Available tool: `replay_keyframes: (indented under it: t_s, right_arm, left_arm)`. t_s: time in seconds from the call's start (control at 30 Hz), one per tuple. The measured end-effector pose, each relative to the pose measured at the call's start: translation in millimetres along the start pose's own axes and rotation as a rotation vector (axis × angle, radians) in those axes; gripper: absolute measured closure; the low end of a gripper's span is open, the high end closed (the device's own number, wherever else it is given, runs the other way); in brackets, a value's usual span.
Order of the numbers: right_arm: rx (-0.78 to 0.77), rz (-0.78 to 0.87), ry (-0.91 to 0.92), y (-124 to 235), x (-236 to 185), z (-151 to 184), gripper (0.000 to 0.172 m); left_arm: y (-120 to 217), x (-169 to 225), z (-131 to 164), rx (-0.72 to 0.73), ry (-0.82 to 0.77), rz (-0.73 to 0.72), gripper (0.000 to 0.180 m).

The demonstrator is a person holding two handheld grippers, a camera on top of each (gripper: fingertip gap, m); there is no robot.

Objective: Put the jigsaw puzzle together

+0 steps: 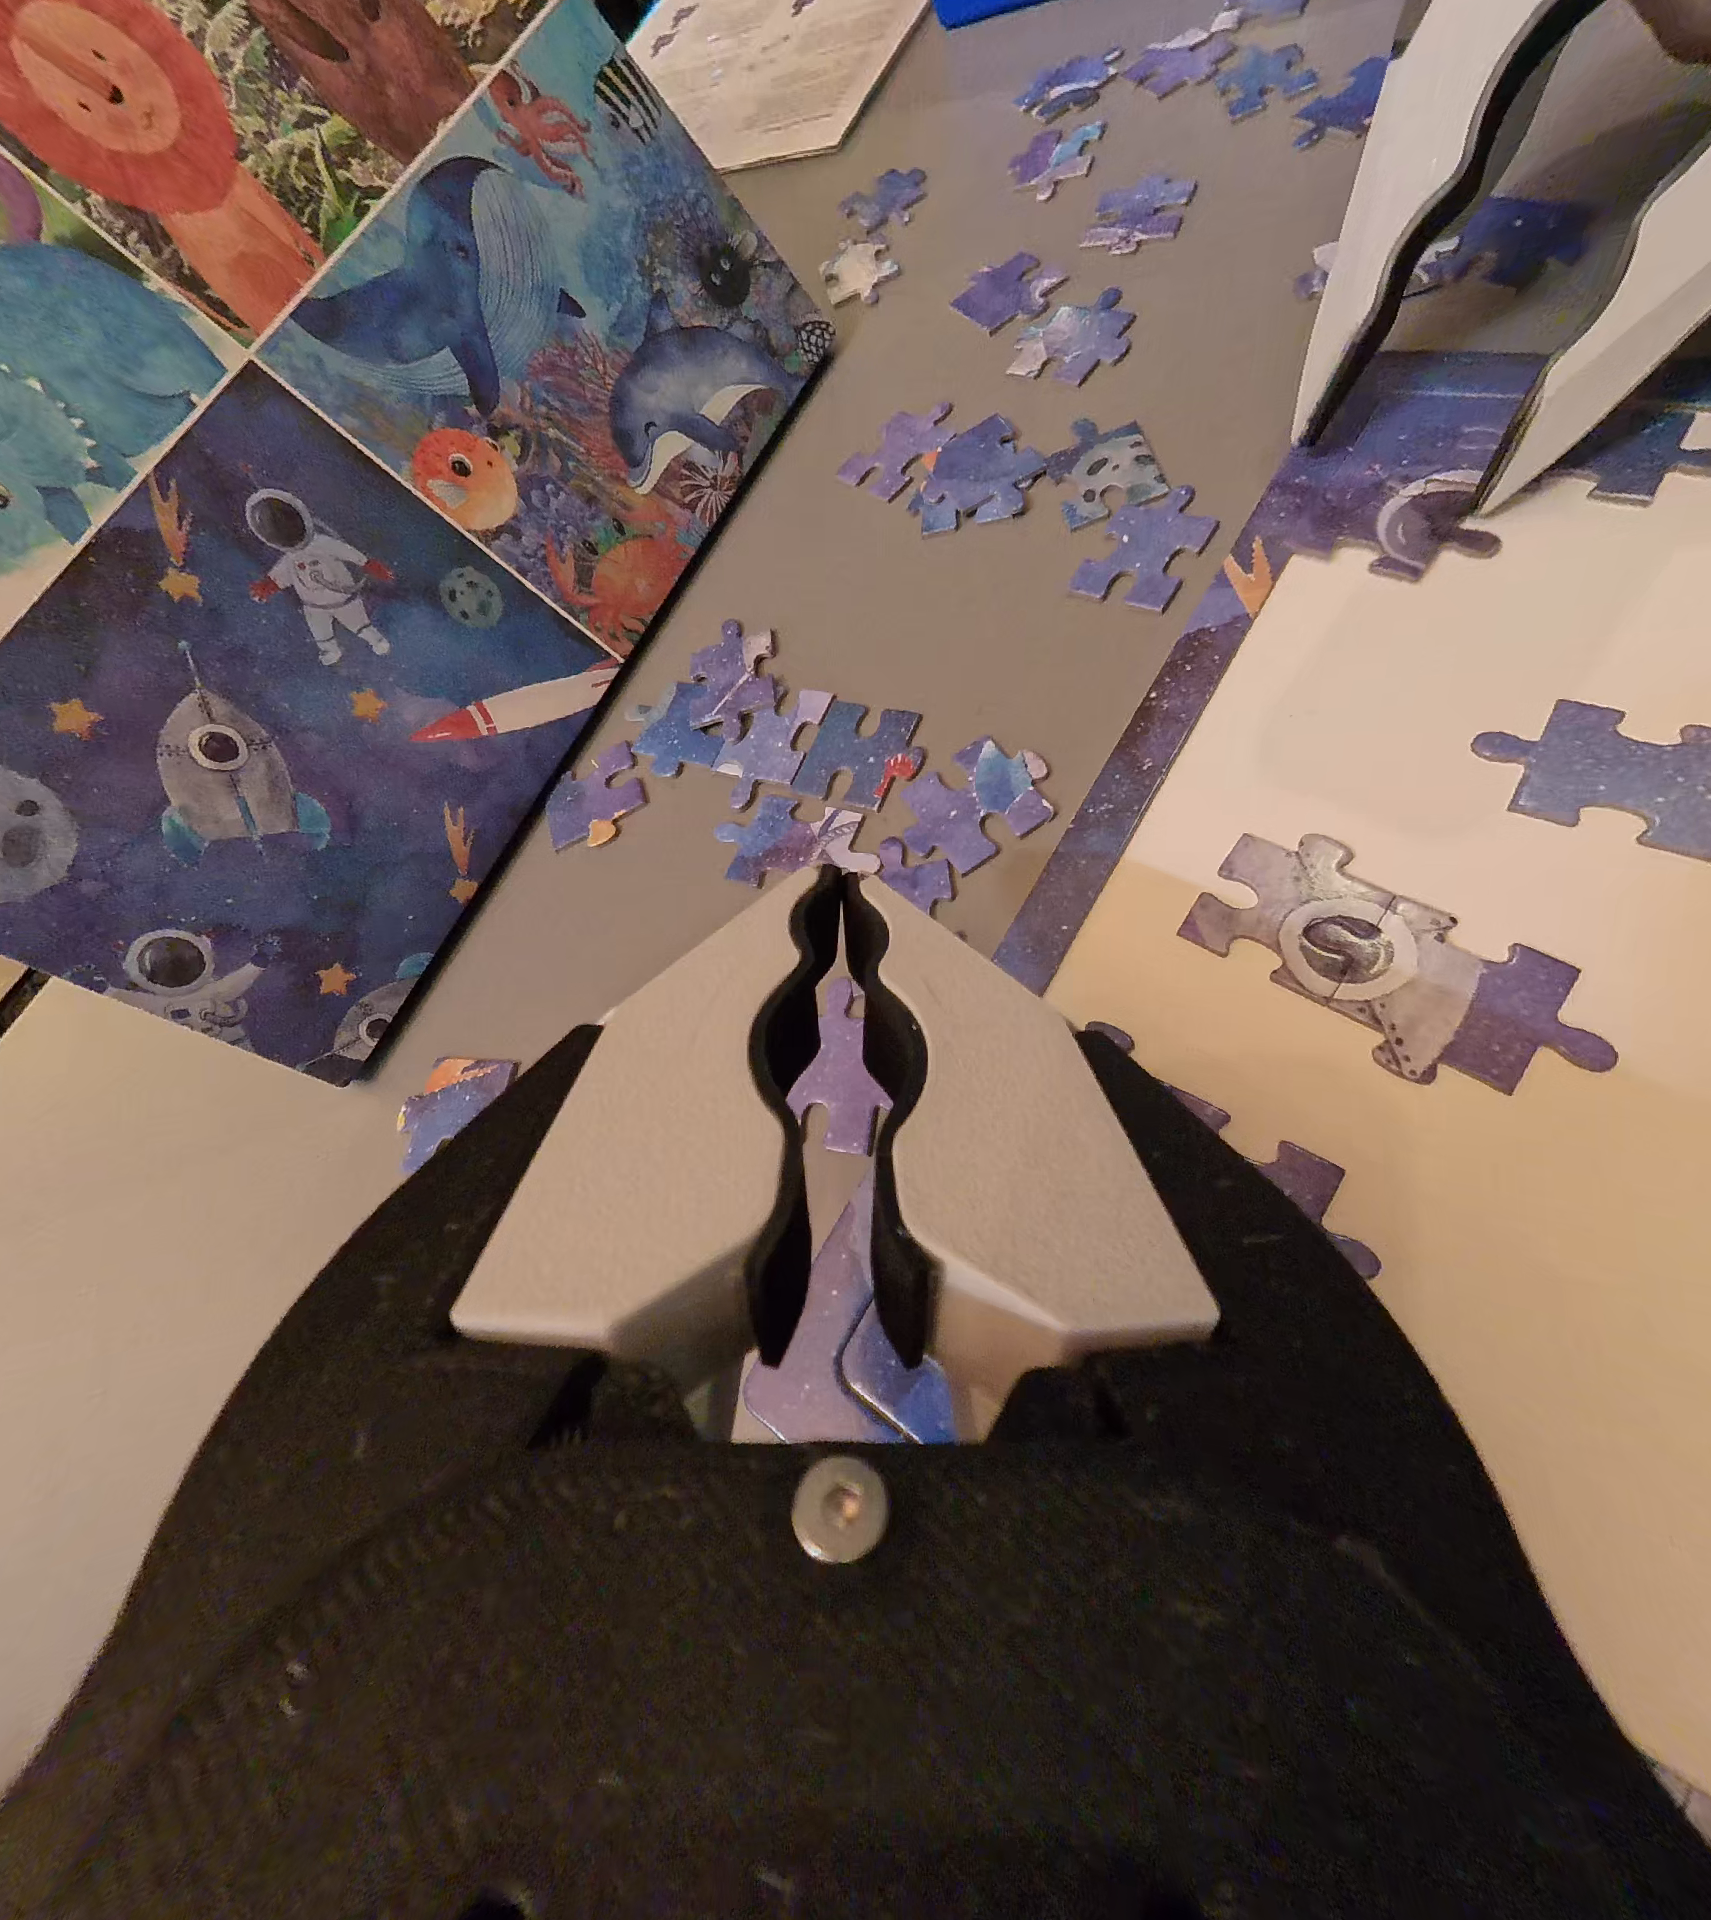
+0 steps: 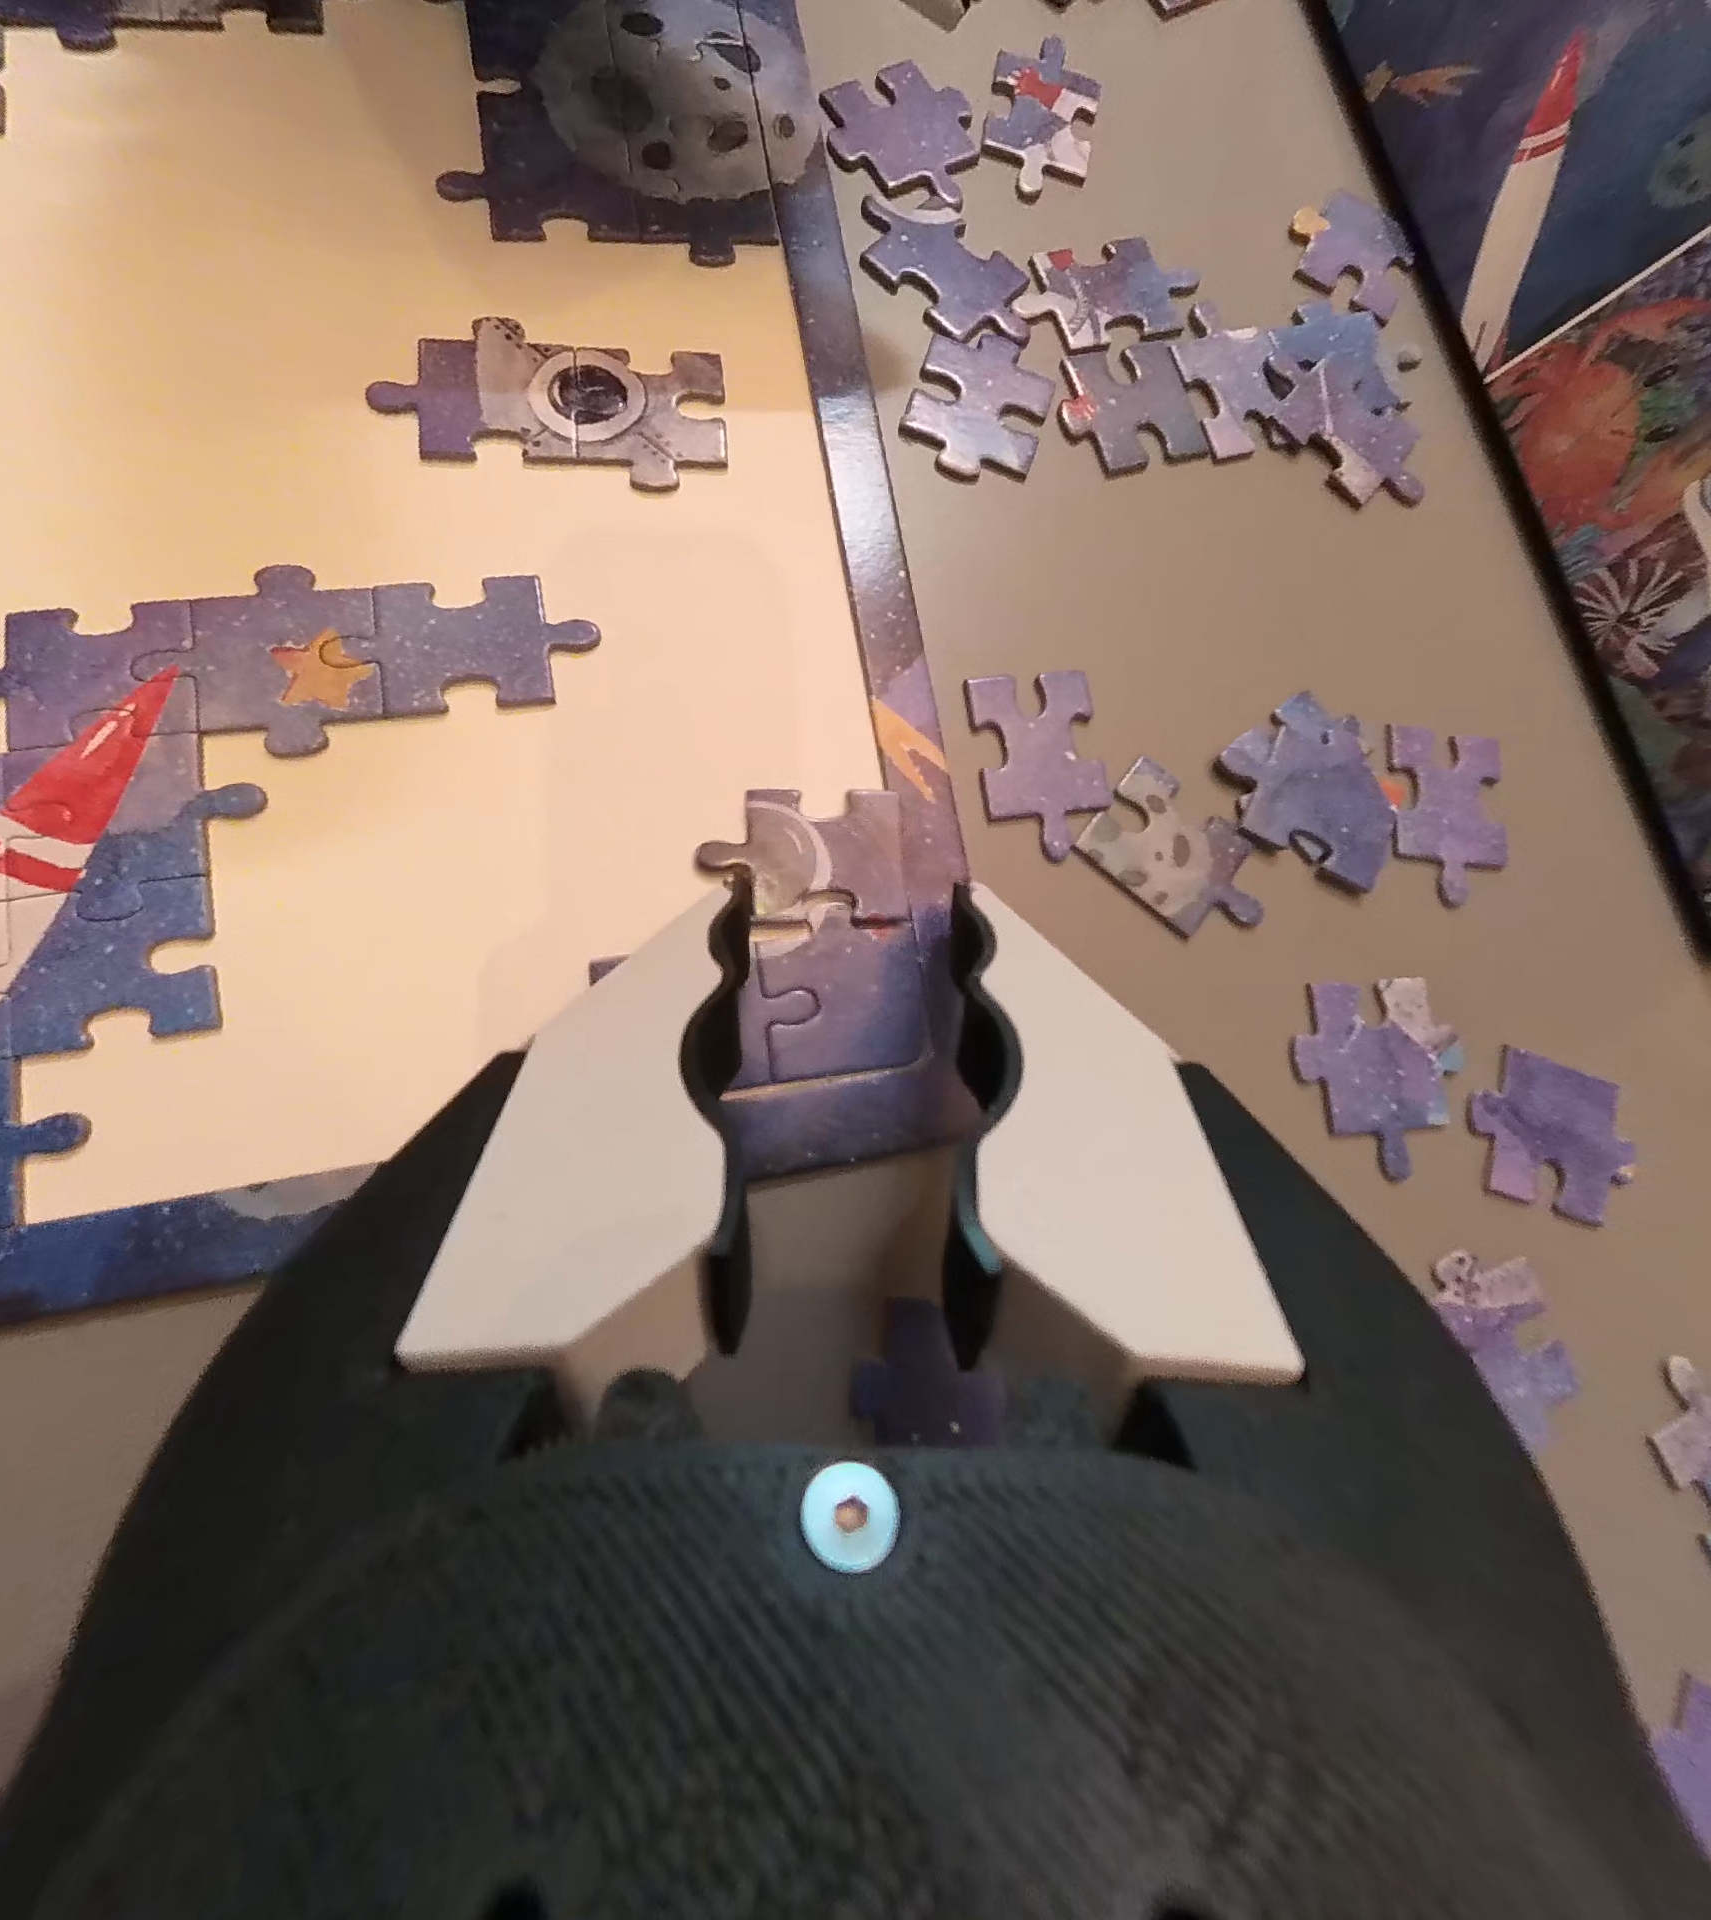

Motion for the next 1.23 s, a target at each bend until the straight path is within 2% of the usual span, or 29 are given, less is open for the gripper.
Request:
replay_keyframes:
  t_s: [0.43, 0.53, 0.63, 0.7, 0.77, 0.97, 1.23]
  right_arm:
    - [-0.017, 0.008, 0.01, 2.4, -2.4, -0.2, 0.136]
    - [-0.009, 0.035, 0.009, 9.2, -0.5, -0.3, 0.136]
    - [0.019, 0.069, -0.024, 19.9, 6.3, 3.5, 0.14]
    - [0.04, 0.068, -0.048, 25.7, 9.0, 7.6, 0.142]
    - [0.062, 0.044, -0.058, 28.0, 7.3, 9.9, 0.144]
    - [0.048, -0.027, -0.032, 15.5, -7.4, 10.4, 0.148]
    - [0.006, -0.055, -0.05, 7.3, -9.3, 13.0, 0.149]
  left_arm:
    - [0.3, 3.1, -2.2, 0.005, -0.013, 0.0, 0.18]
    - [6.2, 12.2, -13.8, 0.055, -0.023, 0.023, 0.18]
    - [11.5, 38.1, -42.0, 0.109, -0.059, 0.098, 0.174]
    - [3.9, 62.3, -57.8, 0.062, -0.111, 0.174, 0.156]
    - [-9.8, 80.5, -67.3, -0.017, -0.167, 0.211, 0.148]
    - [-44.2, 98.6, -79.7, -0.107, -0.145, 0.351, 0.149]
    - [-56.9, 103.3, -74.8, -0.153, -0.134, 0.378, 0.151]
Point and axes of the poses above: each gripper's, where its closed fingertips meet, y back along the fingers, z out of its underside, x = y × z across the jaws, the point moved 5 cm from there along y, back along the fingers, and after that the axes turned 15 degrees about -x, right-handed, at the moved point
